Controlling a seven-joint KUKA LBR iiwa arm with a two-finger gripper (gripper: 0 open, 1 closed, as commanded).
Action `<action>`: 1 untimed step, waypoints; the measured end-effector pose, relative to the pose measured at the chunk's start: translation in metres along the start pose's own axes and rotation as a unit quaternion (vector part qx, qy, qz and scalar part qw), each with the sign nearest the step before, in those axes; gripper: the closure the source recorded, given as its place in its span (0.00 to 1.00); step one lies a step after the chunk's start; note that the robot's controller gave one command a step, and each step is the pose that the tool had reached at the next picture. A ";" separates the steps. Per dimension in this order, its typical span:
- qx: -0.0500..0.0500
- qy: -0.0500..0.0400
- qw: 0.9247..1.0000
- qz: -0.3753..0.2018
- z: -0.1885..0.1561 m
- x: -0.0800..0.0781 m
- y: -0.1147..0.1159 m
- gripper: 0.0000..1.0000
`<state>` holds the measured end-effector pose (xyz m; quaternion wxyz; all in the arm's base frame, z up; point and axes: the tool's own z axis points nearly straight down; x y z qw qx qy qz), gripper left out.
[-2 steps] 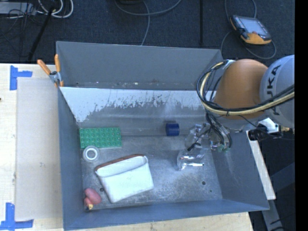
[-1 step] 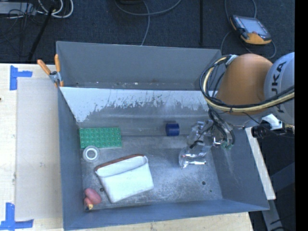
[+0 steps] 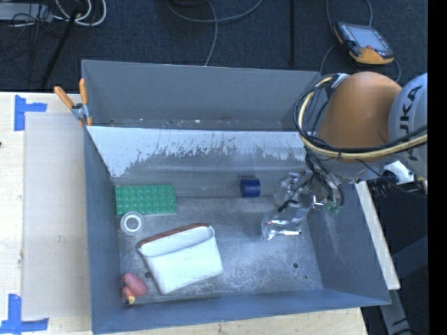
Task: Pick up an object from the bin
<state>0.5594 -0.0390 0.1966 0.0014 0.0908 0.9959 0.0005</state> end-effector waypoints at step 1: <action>0.000 0.001 1.000 -0.001 -0.001 0.000 0.000 1.00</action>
Offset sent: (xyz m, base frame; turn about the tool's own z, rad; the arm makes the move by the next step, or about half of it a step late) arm -0.0001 0.0000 0.0014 0.0000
